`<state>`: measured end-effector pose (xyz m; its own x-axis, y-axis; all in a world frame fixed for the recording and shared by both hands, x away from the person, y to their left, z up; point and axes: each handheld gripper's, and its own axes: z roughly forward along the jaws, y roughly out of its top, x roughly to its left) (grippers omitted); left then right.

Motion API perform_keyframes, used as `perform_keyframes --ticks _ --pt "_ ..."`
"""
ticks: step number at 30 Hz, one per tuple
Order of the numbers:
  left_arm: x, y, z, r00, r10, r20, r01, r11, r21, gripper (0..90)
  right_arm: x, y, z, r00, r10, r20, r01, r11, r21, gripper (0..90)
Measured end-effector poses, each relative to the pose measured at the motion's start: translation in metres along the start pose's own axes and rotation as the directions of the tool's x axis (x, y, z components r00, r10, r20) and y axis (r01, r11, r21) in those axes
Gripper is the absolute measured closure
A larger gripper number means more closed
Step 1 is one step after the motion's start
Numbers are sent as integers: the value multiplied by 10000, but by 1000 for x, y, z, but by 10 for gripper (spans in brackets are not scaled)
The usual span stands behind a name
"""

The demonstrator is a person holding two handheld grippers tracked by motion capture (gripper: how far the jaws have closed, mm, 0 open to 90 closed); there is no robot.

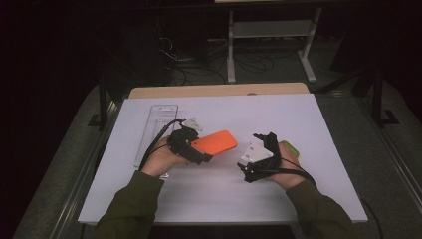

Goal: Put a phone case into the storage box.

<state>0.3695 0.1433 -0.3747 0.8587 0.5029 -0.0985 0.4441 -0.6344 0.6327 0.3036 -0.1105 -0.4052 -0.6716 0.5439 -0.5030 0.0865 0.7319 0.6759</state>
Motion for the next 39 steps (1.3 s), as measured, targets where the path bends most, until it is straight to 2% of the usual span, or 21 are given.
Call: perform_keyframes --ticks 1,7,12,15,19,20,22,23,25,26,27,28,29,30,31,33,34,35,37,38,39 --pt "0 0 0 10000 20 -2 -20 10000 0 154 1 0 0 9989 -452 121 451 9990 28 0" --pt "-1 0 0 10000 -20 -8 20 10000 -10 154 4 1 0 9962 -830 255 828 9965 75 0" --pt "-1 1 0 10000 33 22 -33 9999 110 154 9 2 1 9867 -1539 532 1529 9880 226 0" --pt "-1 0 0 10000 2 36 -2 9999 101 154 12 4 1 9846 -1618 665 1610 9868 184 0" --pt "-2 0 1 9999 -118 75 118 9999 85 154 16 6 0 9699 -2201 1041 2199 9754 136 0" --pt "-2 0 1 9999 -118 75 118 9999 85 154 16 6 0 9699 -2201 1041 2199 9754 136 0" --pt "-2 0 1 9999 -89 65 88 9999 108 154 18 7 1 9562 -2691 1149 2688 9630 188 0" --pt "-1 0 0 10000 39 72 -41 9998 213 154 18 7 1 9421 -3121 1225 3112 9500 268 0" --pt "-1 0 0 9999 107 89 -110 9996 254 154 23 8 1 9367 -3182 1462 3190 9476 191 0" --pt "-1 0 0 9999 106 90 -108 9996 261 154 22 9 2 9201 -3627 1479 3630 9314 263 0" --pt "-2 0 1 9999 -48 108 47 9999 134 154 24 9 2 9203 -3564 1615 3583 9334 181 0" --pt "-2 0 0 9999 8 118 -10 9999 165 154 25 10 2 9192 -3561 1683 3587 9333 162 0" --pt "-3 0 1 9999 -71 104 70 9999 77 154 26 10 2 9142 -3662 1737 3694 9292 148 0" --pt "-3 1 1 9999 -78 111 77 10000 49 154 25 11 2 9029 -3921 1765 3944 9186 229 0" --pt "-3 1 1 9999 -76 111 75 10000 43 154 27 11 2 9036 -3853 1873 3894 9209 157 0" --pt "-3 1 0 9999 33 106 -34 9999 138 154 29 12 2 8908 -4075 2011 4106 9114 280 0" --pt "-1 1 -1 9997 233 107 -236 9993 296 154 30 12 2 8851 -4159 2089 4189 9075 318 0" --pt "-1 1 -1 9997 233 107 -236 9993 296 154 30 12 2 8851 -4159 2089 4189 9075 318 0" --pt "-1 1 -1 9996 254 118 -259 9990 370 154 32 14 3 8711 -4397 2187 4412 8963 451 0" --pt "-1 1 -1 9996 256 111 -260 9990 351 154 32 14 3 8711 -4397 2187 4412 8963 451 0" --pt "-1 1 -2 9996 255 85 -258 9991 329 154 33 15 3 8603 -4571 2257 4589 8872 473 0"
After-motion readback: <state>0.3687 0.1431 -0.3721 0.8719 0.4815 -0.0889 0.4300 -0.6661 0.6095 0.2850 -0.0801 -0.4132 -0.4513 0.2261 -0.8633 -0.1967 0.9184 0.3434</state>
